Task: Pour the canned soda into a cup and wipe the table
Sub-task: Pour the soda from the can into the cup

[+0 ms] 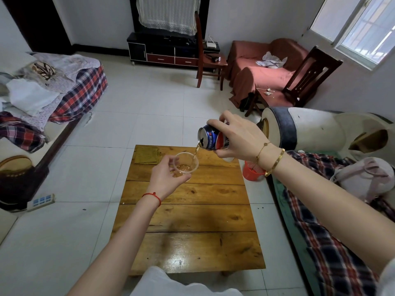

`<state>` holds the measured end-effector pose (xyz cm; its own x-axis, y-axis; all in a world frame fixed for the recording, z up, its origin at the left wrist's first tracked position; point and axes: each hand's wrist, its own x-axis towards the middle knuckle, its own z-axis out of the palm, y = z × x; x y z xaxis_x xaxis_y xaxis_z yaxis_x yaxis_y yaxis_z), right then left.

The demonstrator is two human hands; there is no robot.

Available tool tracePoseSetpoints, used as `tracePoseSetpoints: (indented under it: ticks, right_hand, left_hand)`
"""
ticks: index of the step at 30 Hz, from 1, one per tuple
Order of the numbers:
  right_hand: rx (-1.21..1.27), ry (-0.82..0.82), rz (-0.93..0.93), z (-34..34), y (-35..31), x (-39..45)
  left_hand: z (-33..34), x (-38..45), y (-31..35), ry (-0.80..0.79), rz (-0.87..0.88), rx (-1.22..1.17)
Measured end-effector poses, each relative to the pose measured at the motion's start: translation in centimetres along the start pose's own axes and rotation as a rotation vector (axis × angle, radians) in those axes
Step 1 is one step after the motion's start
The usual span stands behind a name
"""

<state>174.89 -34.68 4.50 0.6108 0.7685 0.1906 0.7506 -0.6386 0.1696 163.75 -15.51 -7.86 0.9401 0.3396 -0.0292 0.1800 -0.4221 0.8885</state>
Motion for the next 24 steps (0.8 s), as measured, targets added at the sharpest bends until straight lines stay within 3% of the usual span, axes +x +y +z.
tracePoseSetpoints:
  ticks: [24]
  right_hand:
    - [-0.042, 0.006, 0.002, -0.28, -0.2, 0.01]
  left_hand:
    - [-0.05, 0.04, -0.21, -0.014, -0.001, 0.028]
